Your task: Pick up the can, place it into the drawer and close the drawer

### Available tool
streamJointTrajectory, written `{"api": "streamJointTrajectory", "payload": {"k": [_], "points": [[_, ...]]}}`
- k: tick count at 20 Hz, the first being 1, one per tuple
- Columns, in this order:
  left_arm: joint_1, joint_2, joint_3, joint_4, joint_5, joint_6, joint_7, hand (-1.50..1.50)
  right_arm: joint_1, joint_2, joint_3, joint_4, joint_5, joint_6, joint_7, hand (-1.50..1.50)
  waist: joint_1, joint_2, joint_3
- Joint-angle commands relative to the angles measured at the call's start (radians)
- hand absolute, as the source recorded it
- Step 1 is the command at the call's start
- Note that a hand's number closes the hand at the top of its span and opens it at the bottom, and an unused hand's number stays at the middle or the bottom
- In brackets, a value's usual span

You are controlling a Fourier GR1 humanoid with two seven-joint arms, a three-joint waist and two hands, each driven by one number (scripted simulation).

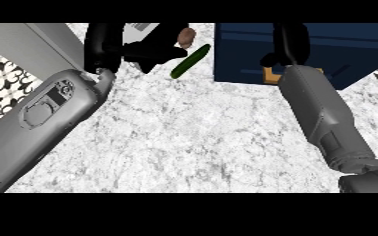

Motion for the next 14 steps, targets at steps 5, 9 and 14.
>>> {"api": "streamJointTrajectory", "payload": {"k": [5, 9, 14], "points": [[0.064, 0.020, 0.025, -0.036, -0.017, -0.025, -0.032, -1.50, -0.120, -0.003, -0.036, 0.080, -0.029, 0.035, -0.035, -1.50, 0.019, 0.015, 0.003], [0.101, 0.016, 0.015, -0.065, -0.033, -0.010, -0.047, -1.50, -0.128, 0.048, -0.106, 0.052, -0.121, 0.034, -0.115, -1.50, 0.026, 0.013, 0.005], [0.127, 0.042, 0.018, -0.099, -0.033, -0.021, -0.031, -1.50, -0.140, 0.040, -0.223, 0.018, -0.266, 0.105, -0.250, -1.50, 0.019, 0.006, 0.006]]}}
